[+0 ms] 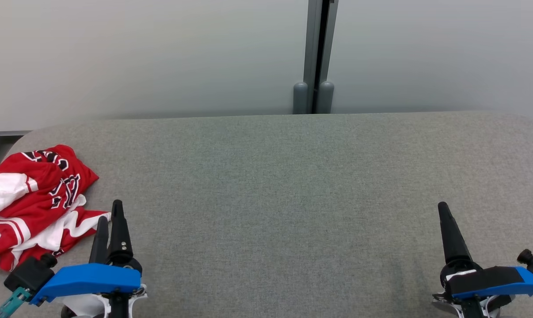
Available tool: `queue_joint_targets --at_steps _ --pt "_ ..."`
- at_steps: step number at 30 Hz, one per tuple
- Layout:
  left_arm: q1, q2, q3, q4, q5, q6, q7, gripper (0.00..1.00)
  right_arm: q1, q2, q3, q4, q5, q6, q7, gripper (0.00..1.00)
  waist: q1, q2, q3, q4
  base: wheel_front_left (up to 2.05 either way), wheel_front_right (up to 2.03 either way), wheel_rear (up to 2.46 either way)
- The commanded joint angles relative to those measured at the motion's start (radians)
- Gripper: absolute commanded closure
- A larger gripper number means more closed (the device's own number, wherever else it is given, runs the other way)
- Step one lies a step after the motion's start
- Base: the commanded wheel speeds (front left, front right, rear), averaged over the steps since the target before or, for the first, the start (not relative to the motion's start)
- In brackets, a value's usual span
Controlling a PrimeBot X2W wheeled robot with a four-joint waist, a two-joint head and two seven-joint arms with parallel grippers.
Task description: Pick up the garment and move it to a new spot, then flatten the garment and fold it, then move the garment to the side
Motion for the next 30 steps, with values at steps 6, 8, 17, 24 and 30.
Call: queue_joint_targets --at_steps 6,8,17,24,30 --pt "-0.017 0.015 -0.031 -0.007 0.162 0.014 -0.029 0.0 0.001 -0.006 0.005 -0.018 -0.123 0.003 -0.032 0.0 0.0 0.0 -0.001 0.002 0.0 0.0 0.0" --pt "-0.018 0.018 -0.04 -0.003 0.199 0.019 -0.035 0.0 0.002 -0.007 0.007 -0.016 -0.156 0.003 -0.038 0.0 0.0 0.0 0.0 0.003 0.0 0.0 0.0" --pt "-0.023 0.027 -0.07 0.005 0.328 0.037 -0.063 0.0 0.004 -0.007 0.014 -0.014 -0.283 0.003 -0.065 0.0 0.0 0.0 0.002 0.007 0.0 0.0 0.0" --pt "-0.025 0.035 -0.089 0.019 0.416 0.052 -0.083 0.0 0.009 -0.008 0.019 -0.014 -0.363 0.003 -0.086 0.0 0.0 0.0 0.001 0.01 0.0 0.0 0.0" --pt "-0.024 0.038 -0.104 0.02 0.48 0.065 -0.099 0.0 0.013 -0.009 0.022 -0.01 -0.427 0.003 -0.102 0.0 0.0 0.0 0.0 0.013 0.0 0.0 0.0"
